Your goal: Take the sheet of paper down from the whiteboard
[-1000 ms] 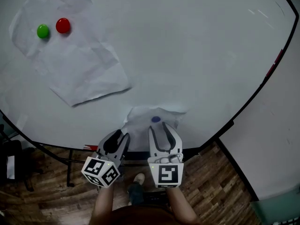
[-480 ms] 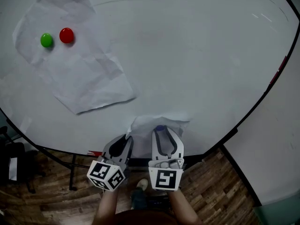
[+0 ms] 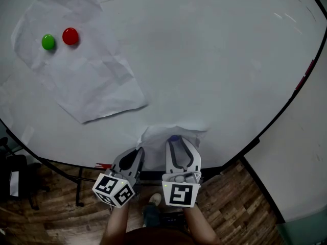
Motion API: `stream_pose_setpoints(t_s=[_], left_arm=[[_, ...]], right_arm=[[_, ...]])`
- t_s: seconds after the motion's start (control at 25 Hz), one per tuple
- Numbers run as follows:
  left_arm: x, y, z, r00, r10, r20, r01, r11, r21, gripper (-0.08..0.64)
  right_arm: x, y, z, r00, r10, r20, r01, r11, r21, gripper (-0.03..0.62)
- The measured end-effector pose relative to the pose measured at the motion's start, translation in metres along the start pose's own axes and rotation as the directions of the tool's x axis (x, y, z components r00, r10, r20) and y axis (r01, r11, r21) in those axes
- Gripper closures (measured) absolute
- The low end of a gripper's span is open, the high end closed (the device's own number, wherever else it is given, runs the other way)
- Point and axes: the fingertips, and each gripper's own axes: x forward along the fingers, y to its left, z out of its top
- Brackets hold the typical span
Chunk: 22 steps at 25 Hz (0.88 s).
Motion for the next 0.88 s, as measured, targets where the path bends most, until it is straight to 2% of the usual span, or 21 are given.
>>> stream_pose_setpoints(t_s=[0.2,0.64,0.88], left_arm=[[0.0,0.0,0.004,1.0,-0.007,0.014,0.007,0.999,-0.045,0.535],[-0.001,0.006,0.006,1.0,0.004,0.022,-0.002,0.997,-0.072,0.536],[-0.006,0.012,0.009,0.999,0.023,0.028,-0.02,0.994,-0.111,0.537]], right_arm=[[0.001,-0.001,0.0,1.0,0.0,-0.005,0.0,1.0,0.007,0.457],[-0.001,0.0,-0.007,1.0,0.015,-0.026,-0.015,1.0,0.004,0.457],[-0.007,0.009,-0.009,0.998,0.042,-0.044,-0.042,0.999,-0.007,0.457]])
